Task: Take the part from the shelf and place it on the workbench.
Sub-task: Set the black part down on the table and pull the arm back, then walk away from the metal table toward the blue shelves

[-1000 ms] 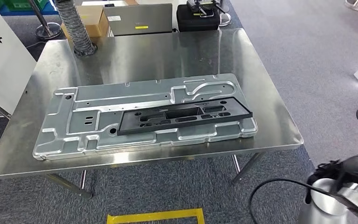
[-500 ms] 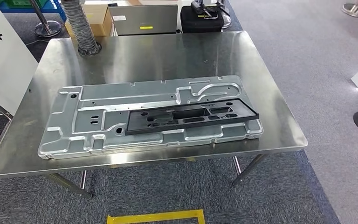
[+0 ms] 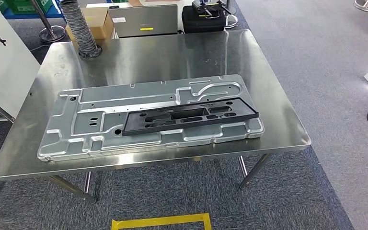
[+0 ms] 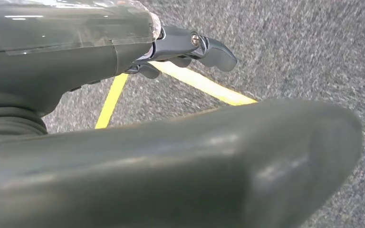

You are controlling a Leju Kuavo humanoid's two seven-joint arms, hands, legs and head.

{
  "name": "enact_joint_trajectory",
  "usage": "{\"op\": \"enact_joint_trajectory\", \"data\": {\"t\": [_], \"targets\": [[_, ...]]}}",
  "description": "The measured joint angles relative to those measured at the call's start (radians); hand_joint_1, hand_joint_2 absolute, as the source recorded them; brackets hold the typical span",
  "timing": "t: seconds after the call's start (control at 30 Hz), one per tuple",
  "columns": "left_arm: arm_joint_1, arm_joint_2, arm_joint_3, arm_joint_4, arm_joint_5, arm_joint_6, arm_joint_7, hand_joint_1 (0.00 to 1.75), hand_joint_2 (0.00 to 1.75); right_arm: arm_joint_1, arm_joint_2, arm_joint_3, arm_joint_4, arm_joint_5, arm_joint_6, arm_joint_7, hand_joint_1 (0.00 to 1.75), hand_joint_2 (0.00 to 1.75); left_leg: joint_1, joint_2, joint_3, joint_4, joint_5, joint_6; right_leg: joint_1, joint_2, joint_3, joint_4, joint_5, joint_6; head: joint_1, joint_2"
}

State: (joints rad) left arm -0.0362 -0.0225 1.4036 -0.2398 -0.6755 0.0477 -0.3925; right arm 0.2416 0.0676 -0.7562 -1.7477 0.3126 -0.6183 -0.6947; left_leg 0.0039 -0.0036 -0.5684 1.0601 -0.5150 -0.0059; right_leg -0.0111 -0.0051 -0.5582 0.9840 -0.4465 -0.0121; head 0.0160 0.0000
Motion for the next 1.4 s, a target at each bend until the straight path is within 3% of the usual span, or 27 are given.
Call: {"op": "enact_joint_trajectory", "data": {"t": [0.07,0.13,0.17,0.2,0.27,0.3,0.33,0.43,0.47,0.5,0.57,0.6,0.63,0.67,0.7,0.77,0.83,0.87,0.93,1.0,1.1,1.13,1.17,1.2,1.27,1.33,1.4], "targets": [[0.0,-0.001,0.0,-0.001,-0.005,-0.001,-0.003,0.0,0.0,-0.006,0.006,-0.027,0.063,0.005,0.053,0.0,0.0,0.0,0.002,0.001,-0.038,0.115,-0.087,-0.004,0.002,-0.001,-0.016,-0.001,0.013,-0.007,-0.002,0.0],[0.001,-0.003,0.0,-0.004,-0.008,-0.002,-0.007,0.0,0.0,-0.015,0.01,-0.055,0.146,0.011,0.087,0.0,0.0,0.0,0.002,0.001,-0.052,0.197,-0.132,-0.006,0.003,-0.002,-0.037,0.003,0.027,-0.007,-0.002,0.0],[0.001,-0.005,0.0,-0.004,-0.008,-0.002,-0.009,0.0,0.0,-0.018,0.011,-0.066,0.19,0.017,0.095,0.0,0.0,0.0,0.002,0.001,-0.034,0.188,-0.127,-0.006,0.004,-0.002,-0.047,0.005,0.034,-0.005,-0.002,0.0],[0.001,-0.006,0.0,-0.005,-0.007,-0.002,-0.011,0.0,0.0,-0.02,0.012,-0.075,0.231,0.024,0.098,0.0,0.0,0.0,0.002,0.001,0.004,0.141,-0.106,-0.005,0.004,-0.003,-0.058,0.009,0.04,-0.003,-0.002,0.0],[-0.001,-0.008,0.0,-0.005,-0.006,-0.003,-0.013,0.0,0.0,-0.028,0.012,-0.087,0.314,0.029,0.101,0.0,0.0,0.0,0.0,0.001,0.1,-0.003,-0.06,0.001,0.006,-0.002,-0.074,0.016,0.053,0.004,-0.002,0.0],[-0.002,-0.01,0.0,-0.006,-0.004,-0.006,-0.014,0.0,0.0,-0.032,0.013,-0.09,0.355,0.026,0.1,0.0,0.0,0.0,-0.001,0.0,0.129,-0.055,-0.046,0.005,0.007,-0.002,-0.079,0.018,0.06,0.009,-0.001,0.0],[-0.003,-0.013,0.001,-0.006,0.0,-0.011,-0.016,0.0,0.0,-0.036,0.012,-0.091,0.396,0.022,0.095,0.0,0.0,0.0,-0.004,-0.001,0.142,-0.083,-0.039,0.01,0.008,-0.002,-0.082,0.019,0.068,0.015,0.0,0.0],[-0.003,-0.027,0.007,-0.007,0.011,-0.025,-0.025,0.0,0.0,-0.044,0.01,-0.08,0.518,0.008,0.061,0.0,0.0,0.0,-0.008,0.001,0.128,-0.088,-0.015,0.028,0.003,-0.001,-0.086,0.014,0.087,0.034,0.0,0.0],[-0.003,-0.031,0.008,-0.007,0.01,-0.028,-0.027,0.0,0.0,-0.045,0.009,-0.074,0.555,0.005,0.048,0.0,0.0,0.0,-0.007,0.003,0.12,-0.09,-0.003,0.034,0.001,0.0,-0.091,0.023,0.071,0.04,0.0,0.0],[-0.004,-0.036,0.01,-0.007,0.006,-0.031,-0.028,0.0,0.0,-0.047,0.009,-0.07,0.589,0.004,0.038,0.002,0.0,0.0,-0.005,0.006,0.108,-0.092,0.009,0.04,-0.001,0.002,-0.101,0.053,0.034,0.045,0.001,0.0],[-0.004,-0.042,0.013,-0.007,-0.01,-0.032,-0.028,0.0,0.0,-0.06,0.008,-0.066,0.659,0.005,0.023,0.005,0.0,0.0,-0.004,0.011,0.081,-0.091,0.032,0.048,-0.003,0.003,-0.13,0.168,-0.077,0.055,0.003,0.0],[-0.004,-0.043,0.015,-0.007,-0.02,-0.032,-0.028,0.0,0.0,-0.069,0.008,-0.066,0.695,0.006,0.018,0.005,0.0,0.0,-0.004,0.013,0.067,-0.09,0.042,0.048,-0.004,0.003,-0.141,0.234,-0.119,0.06,0.004,0.0],[-0.004,-0.045,0.018,-0.007,-0.028,-0.031,-0.028,0.0,0.0,-0.08,0.008,-0.066,0.733,0.004,0.014,0.003,0.0,0.0,-0.004,0.014,0.052,-0.088,0.052,0.047,-0.005,0.003,-0.141,0.282,-0.136,0.062,0.004,0.0],[-0.004,-0.045,0.02,-0.007,-0.034,-0.029,-0.028,0.0,0.0,-0.089,0.008,-0.066,0.768,0.001,0.009,0.001,0.0,0.0,-0.005,0.015,0.036,-0.085,0.061,0.045,-0.005,0.003,-0.128,0.3,-0.129,0.063,0.004,0.0],[-0.004,-0.045,0.02,-0.007,-0.039,-0.027,-0.028,0.0,0.0,-0.097,0.008,-0.066,0.801,-0.002,0.004,0.001,0.0,0.0,-0.005,0.015,0.02,-0.08,0.071,0.043,-0.006,0.003,-0.096,0.282,-0.108,0.062,0.005,0.0],[-0.005,-0.045,0.02,-0.007,-0.039,-0.023,-0.03,0.0,0.0,-0.116,0.002,-0.066,0.865,-0.002,-0.011,0.0,0.0,0.0,-0.006,0.015,-0.007,-0.07,0.086,0.037,-0.004,0.004,0.016,0.149,-0.074,0.053,0.005,0.0],[-0.006,-0.045,0.021,-0.008,-0.037,-0.023,-0.032,0.0,0.0,-0.138,-0.007,-0.066,0.931,0.009,-0.03,-0.001,0.0,0.0,-0.008,0.015,-0.021,-0.064,0.102,0.027,0.002,0.005,0.111,0.009,-0.082,0.04,0.003,0.0],[-0.006,-0.045,0.021,-0.009,-0.036,-0.023,-0.032,0.0,0.0,-0.148,-0.012,-0.067,0.972,0.017,-0.038,-0.001,0.0,0.0,-0.007,0.015,-0.023,-0.064,0.11,0.021,0.005,0.005,0.129,-0.023,-0.09,0.034,0.003,0.0],[-0.006,-0.044,0.021,-0.012,-0.039,-0.023,-0.029,0.0,0.0,-0.172,-0.024,-0.07,1.071,0.037,-0.051,0.0,0.0,0.0,-0.004,0.014,-0.027,-0.064,0.122,0.009,0.007,0.003,0.122,-0.034,-0.078,0.021,0.004,0.0],[-0.005,-0.044,0.021,-0.014,-0.047,-0.022,-0.024,0.0,0.0,-0.197,-0.031,-0.071,1.175,0.07,-0.054,0.011,0.0,0.0,-0.001,0.012,-0.047,-0.031,0.079,-0.002,0.005,-0.001,0.1,-0.038,-0.057,0.004,0.002,0.0],[-0.004,-0.044,0.021,-0.014,-0.061,-0.024,-0.029,0.0,0.0,-0.219,-0.031,-0.056,1.303,0.15,-0.048,0.06,0.0,0.0,0.001,0.01,-0.096,0.135,-0.069,-0.011,0.006,-0.005,0.055,-0.037,-0.021,-0.007,-0.005,0.0],[-0.004,-0.044,0.021,-0.014,-0.064,-0.026,-0.031,0.0,0.0,-0.225,-0.03,-0.047,1.339,0.172,-0.045,0.078,0.0,0.0,0.001,0.01,-0.103,0.19,-0.089,-0.012,0.007,-0.006,0.039,-0.035,-0.01,-0.007,-0.005,0.0],[-0.005,-0.043,0.02,-0.014,-0.068,-0.028,-0.033,0.0,0.0,-0.229,-0.029,-0.039,1.37,0.189,-0.041,0.095,0.0,0.0,0.0,0.01,-0.097,0.222,-0.083,-0.012,0.008,-0.007,0.022,-0.032,0.001,-0.007,-0.005,0.0],[-0.005,-0.042,0.02,-0.014,-0.072,-0.03,-0.034,0.0,0.0,-0.233,-0.026,-0.031,1.396,0.201,-0.037,0.109,0.0,0.0,0.0,0.01,-0.075,0.221,-0.056,-0.011,0.009,-0.007,0.004,-0.026,0.011,-0.005,-0.005,0.0],[-0.006,-0.04,0.018,-0.014,-0.079,-0.031,-0.033,0.0,0.0,-0.24,-0.022,-0.017,1.435,0.218,-0.031,0.129,0.0,0.0,0.0,0.01,0.019,0.121,-0.004,-0.006,0.008,-0.007,-0.029,-0.011,0.027,0.0,-0.005,0.0],[-0.011,-0.039,0.017,-0.014,-0.084,-0.031,-0.033,0.0,0.0,-0.244,-0.02,-0.004,1.461,0.228,-0.029,0.139,0.0,0.0,-0.003,0.01,0.123,-0.029,-0.014,0.002,0.011,-0.007,-0.05,0.006,0.041,0.009,-0.005,0.0],[-0.014,-0.038,0.017,-0.014,-0.087,-0.031,-0.032,0.0,0.0,-0.246,-0.02,0.004,1.478,0.231,-0.029,0.143,0.0,0.0,-0.006,0.01,0.158,-0.097,-0.037,0.014,0.012,-0.008,-0.058,0.012,0.057,0.019,-0.004,0.0]]}}
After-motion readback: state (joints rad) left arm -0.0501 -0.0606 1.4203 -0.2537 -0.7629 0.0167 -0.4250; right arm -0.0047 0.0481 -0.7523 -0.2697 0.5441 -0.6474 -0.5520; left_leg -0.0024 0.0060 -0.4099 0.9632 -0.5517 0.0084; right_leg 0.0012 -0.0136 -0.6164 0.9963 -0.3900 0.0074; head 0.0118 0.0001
